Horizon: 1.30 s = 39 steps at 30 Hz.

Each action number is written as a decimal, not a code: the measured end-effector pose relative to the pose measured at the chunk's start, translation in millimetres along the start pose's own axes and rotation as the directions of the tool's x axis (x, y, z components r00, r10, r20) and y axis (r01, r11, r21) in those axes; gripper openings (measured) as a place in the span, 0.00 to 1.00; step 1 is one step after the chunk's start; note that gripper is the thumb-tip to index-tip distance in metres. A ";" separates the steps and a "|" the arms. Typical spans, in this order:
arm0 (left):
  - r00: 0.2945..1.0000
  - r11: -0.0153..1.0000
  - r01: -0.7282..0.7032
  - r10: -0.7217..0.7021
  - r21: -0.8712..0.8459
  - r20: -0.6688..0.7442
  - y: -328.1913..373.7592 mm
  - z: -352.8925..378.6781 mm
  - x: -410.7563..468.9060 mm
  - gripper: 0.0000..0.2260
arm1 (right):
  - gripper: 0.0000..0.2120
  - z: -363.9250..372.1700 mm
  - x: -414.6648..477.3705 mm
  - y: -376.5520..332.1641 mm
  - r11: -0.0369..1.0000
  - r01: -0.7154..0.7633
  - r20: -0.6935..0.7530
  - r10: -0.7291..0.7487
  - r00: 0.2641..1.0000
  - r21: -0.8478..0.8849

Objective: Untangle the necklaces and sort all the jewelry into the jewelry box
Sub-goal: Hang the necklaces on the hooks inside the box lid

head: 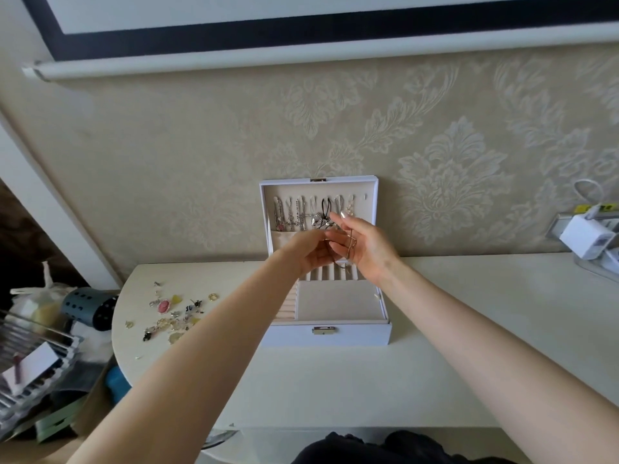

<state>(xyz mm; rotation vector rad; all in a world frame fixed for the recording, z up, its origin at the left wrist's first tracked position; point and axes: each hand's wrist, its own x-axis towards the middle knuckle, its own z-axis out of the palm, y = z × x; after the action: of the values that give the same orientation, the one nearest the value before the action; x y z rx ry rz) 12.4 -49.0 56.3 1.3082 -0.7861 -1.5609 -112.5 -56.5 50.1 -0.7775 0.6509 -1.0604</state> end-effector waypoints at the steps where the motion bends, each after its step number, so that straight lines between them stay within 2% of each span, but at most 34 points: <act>1: 1.000 1.000 -0.006 0.007 0.014 -0.020 -0.1 -1.0 1.1 0.10 | 0.09 -1.7 -0.9 2.6 1.000 0.003 -0.021 -0.003 1.000 0.010; 3: 0.999 1.000 -0.010 0.011 0.028 -0.035 -0.1 -3.9 2.9 0.07 | 0.15 -6.1 -2.7 6.8 1.000 0.015 -0.059 -0.013 0.998 0.022; 4: 0.999 0.999 -0.009 0.010 0.036 -0.036 0.2 -6.3 3.7 0.07 | 0.15 -9.0 -3.6 8.4 0.999 0.021 -0.073 -0.019 0.997 0.024; 7: 1.000 0.998 -0.004 0.006 0.067 -0.027 1.6 -14.3 6.7 0.06 | 0.05 -19.0 -4.4 14.7 0.999 0.026 -0.116 -0.021 0.993 0.036; 11: 1.000 0.998 0.009 -0.010 0.059 0.017 2.3 -19.5 7.2 0.05 | 0.03 -25.1 -3.3 23.8 0.995 0.025 -0.189 -0.006 0.982 0.098; 15: 0.999 1.000 0.010 -0.011 0.029 0.034 3.6 -21.6 6.0 0.04 | 0.08 -29.8 -1.3 30.5 0.993 0.020 -0.231 0.007 0.973 0.115; 21: 0.999 0.998 0.034 -0.036 0.048 0.037 1.0 -22.6 8.0 0.04 | 0.03 -37.3 0.2 38.1 0.995 0.032 -0.361 0.003 0.932 0.090; 26: 0.999 0.997 -0.025 0.026 -0.079 0.019 0.2 -21.2 5.7 0.04 | 0.08 -43.2 -2.6 40.9 0.995 -0.046 -0.378 0.075 0.923 0.084; 28: 0.998 0.992 -0.044 0.048 -0.117 0.028 2.3 -21.1 4.6 0.05 | 0.07 -44.5 -5.3 41.8 0.992 -0.122 -0.402 0.116 0.908 0.011; 31: 0.997 0.987 -0.056 0.063 -0.148 0.042 5.0 -20.7 3.6 0.06 | 0.09 -47.5 -2.9 46.6 0.947 -0.241 -0.523 0.098 0.846 -0.212; 33: 0.997 0.986 -0.062 0.068 -0.157 0.037 5.5 -19.8 3.5 0.07 | 0.09 -47.3 0.3 50.6 0.878 -0.280 -0.573 0.008 0.819 -0.389; 34: 0.997 0.985 -0.066 0.073 -0.160 0.034 5.4 -18.9 3.5 0.07 | 0.10 -46.3 1.5 52.2 0.811 -0.275 -0.572 -0.087 0.816 -0.516; 35: 0.997 0.985 -0.072 0.078 -0.160 0.031 5.2 -17.9 3.1 0.07 | 0.11 -45.1 2.3 53.0 0.723 -0.241 -0.537 -0.209 0.817 -0.648; 37: 0.996 0.986 -0.081 0.086 -0.148 0.027 4.6 -16.0 2.5 0.06 | 0.11 -36.5 0.0 49.3 0.590 -0.067 -0.384 -0.431 0.817 -0.805; 39: 0.995 0.987 -0.090 0.095 -0.131 0.032 4.0 -13.6 1.9 0.06 | 0.10 -23.3 -1.4 42.3 0.556 0.075 -0.267 -0.508 0.819 -0.828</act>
<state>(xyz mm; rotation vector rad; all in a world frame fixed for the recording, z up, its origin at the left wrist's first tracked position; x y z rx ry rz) 26.5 -51.0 56.0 1.1356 -0.7461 -1.5408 -109.8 -49.0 2.5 -1.4687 1.5429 -1.3024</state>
